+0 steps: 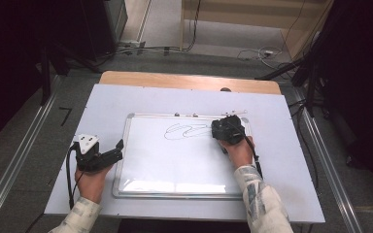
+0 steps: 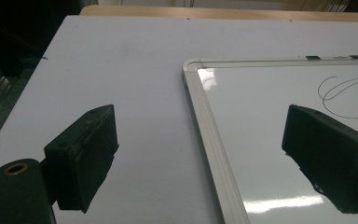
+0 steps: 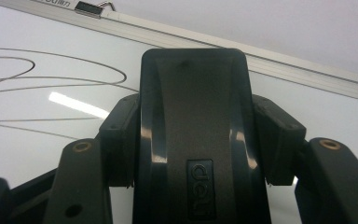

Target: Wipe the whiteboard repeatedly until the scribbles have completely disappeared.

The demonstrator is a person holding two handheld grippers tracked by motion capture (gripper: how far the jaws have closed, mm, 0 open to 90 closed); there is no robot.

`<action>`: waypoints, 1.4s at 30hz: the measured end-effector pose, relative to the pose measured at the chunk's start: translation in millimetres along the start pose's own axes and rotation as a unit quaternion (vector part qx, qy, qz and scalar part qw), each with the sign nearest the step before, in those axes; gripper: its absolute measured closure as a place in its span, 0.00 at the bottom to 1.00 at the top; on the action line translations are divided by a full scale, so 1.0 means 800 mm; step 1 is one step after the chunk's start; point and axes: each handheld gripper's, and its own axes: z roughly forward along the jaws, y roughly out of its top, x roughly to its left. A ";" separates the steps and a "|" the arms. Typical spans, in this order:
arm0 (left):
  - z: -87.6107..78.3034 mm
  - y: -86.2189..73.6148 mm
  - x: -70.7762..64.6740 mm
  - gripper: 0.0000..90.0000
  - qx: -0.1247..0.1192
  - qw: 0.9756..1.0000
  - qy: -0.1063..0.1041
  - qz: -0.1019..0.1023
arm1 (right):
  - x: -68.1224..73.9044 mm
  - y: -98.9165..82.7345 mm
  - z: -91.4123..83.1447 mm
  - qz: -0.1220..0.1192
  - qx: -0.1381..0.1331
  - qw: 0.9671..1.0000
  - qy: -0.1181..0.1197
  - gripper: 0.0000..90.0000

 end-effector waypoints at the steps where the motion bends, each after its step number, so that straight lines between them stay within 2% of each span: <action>1: 0.000 0.000 0.000 0.12 0.001 1.000 0.000 0.000 | 0.001 0.000 0.000 -0.002 0.000 1.000 0.000 0.44; 13: 0.000 0.001 0.000 0.12 0.000 1.000 -0.002 0.000 | 0.019 0.008 0.006 -0.016 0.006 1.000 0.006 0.44; 21: -0.001 0.001 0.000 0.12 -0.001 1.000 -0.002 -0.002 | 0.037 0.012 0.011 -0.023 0.000 1.000 0.016 0.44; 30: -0.001 0.001 0.000 0.12 -0.001 1.000 -0.003 -0.002 | 0.044 0.013 0.013 -0.025 -0.004 0.999 0.020 0.44; 42: -0.001 0.001 0.000 0.12 -0.002 1.000 -0.003 -0.003 | 0.066 0.019 0.018 -0.038 -0.005 0.999 0.030 0.44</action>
